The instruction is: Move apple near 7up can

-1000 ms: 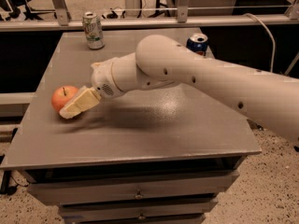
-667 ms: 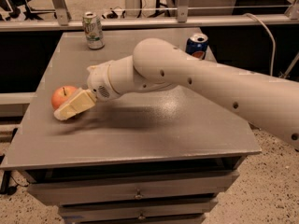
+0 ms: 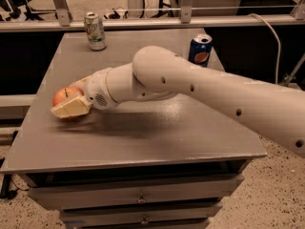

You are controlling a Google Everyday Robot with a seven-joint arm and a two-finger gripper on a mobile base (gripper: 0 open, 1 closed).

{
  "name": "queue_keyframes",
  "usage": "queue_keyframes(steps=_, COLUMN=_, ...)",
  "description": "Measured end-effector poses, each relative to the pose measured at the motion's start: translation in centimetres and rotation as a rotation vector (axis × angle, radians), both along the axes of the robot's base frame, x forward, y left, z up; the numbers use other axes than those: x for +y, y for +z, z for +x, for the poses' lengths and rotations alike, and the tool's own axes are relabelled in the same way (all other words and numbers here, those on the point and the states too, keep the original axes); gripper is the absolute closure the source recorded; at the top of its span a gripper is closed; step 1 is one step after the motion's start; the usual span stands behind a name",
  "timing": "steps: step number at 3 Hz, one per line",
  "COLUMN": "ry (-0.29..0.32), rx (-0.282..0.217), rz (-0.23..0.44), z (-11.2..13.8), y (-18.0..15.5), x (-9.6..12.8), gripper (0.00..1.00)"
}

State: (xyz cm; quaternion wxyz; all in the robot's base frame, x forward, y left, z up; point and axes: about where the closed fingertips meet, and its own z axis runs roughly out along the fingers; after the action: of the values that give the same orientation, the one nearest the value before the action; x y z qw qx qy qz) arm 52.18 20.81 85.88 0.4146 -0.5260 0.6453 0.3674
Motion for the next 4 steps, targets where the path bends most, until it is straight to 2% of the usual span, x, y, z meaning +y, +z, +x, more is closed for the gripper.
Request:
queue_keyframes(steps=1, ry=-0.007, rx=-0.037, rz=-0.026, z=0.3, y=0.5, x=-1.0, gripper=0.64)
queue_keyframes(steps=2, ry=-0.026, rx=-0.109, rz=-0.091, z=2.7, y=1.8, x=-3.3, gripper=0.88)
queue_keyframes(steps=3, ry=-0.077, rx=-0.172, rz=-0.146, z=7.0, y=3.0, x=-7.3, gripper=1.00)
queue_keyframes(steps=4, ry=-0.179, rx=-0.218, rz=-0.170, z=14.3, y=5.0, x=-12.1, gripper=1.00)
